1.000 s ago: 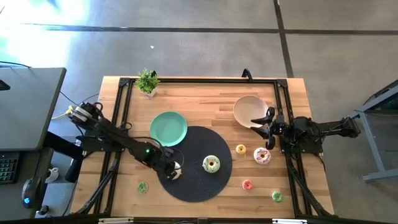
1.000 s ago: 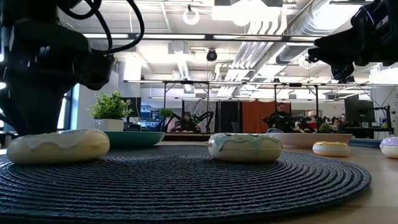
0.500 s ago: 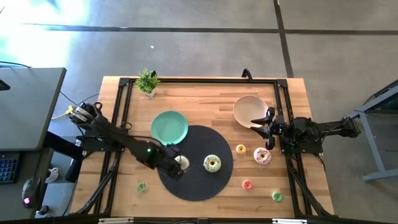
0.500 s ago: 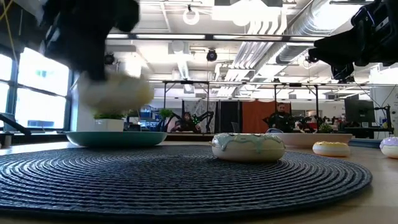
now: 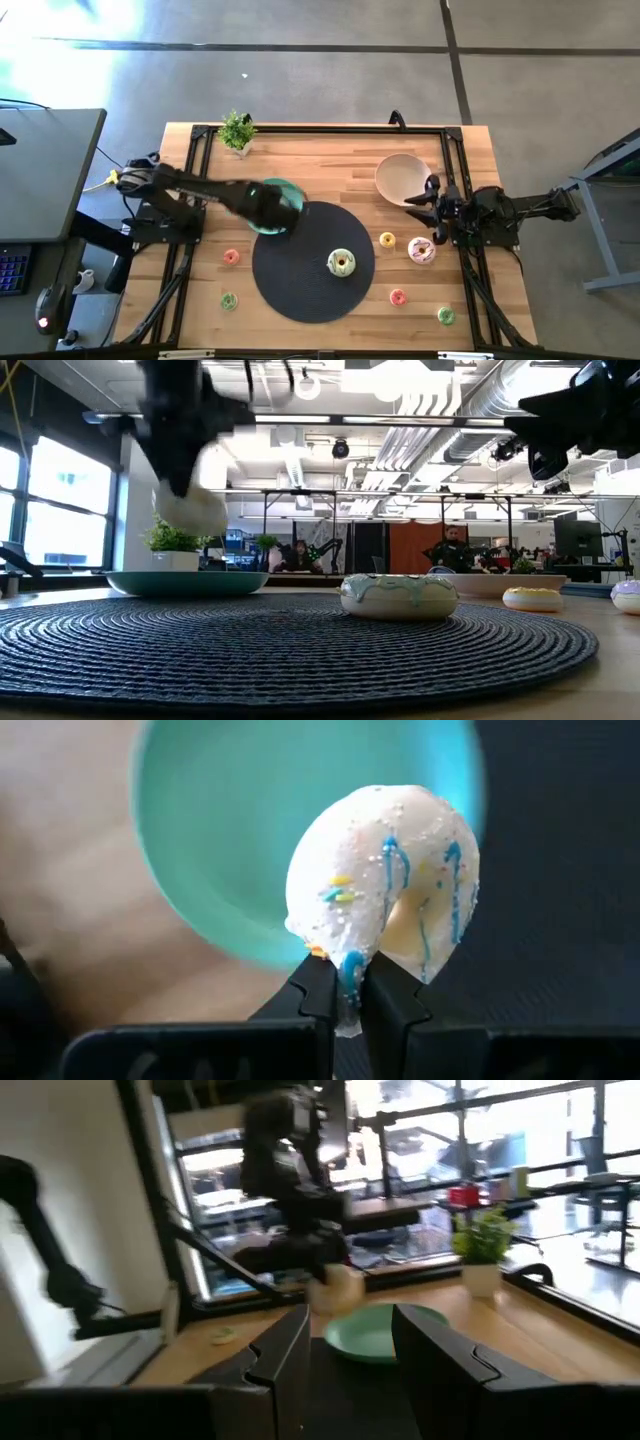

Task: Pick & Place donuts
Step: Put the large white donut on the green plate

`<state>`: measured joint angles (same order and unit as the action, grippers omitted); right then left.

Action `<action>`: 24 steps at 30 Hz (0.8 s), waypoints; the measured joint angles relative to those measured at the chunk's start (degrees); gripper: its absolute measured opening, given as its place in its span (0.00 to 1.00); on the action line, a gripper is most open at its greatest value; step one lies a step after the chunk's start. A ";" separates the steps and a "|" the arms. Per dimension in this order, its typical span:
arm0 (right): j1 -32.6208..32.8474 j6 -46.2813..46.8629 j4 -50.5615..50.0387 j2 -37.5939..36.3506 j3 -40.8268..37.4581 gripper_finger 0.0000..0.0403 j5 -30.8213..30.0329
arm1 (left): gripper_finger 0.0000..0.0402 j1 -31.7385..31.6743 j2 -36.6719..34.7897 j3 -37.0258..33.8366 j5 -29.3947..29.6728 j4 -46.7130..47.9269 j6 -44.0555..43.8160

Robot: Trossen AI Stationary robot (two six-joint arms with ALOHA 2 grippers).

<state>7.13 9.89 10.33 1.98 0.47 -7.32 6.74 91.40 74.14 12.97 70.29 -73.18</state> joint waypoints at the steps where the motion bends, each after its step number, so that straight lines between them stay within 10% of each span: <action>1: 0.00 0.75 -0.10 0.00 0.00 0.35 0.90 | 0.05 -2.46 0.12 -1.34 0.18 -1.27 1.89; 9: 0.00 1.79 -1.44 0.26 0.00 0.35 3.29 | 0.13 -15.31 0.78 -9.66 -1.89 -18.28 13.73; 24: 0.02 1.68 1.22 5.62 0.00 0.35 5.23 | 0.39 -19.97 0.76 -11.56 -0.05 -18.50 14.90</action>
<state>7.16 11.57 11.55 7.59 0.47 -2.09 -13.22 92.16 62.59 12.92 51.80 -58.28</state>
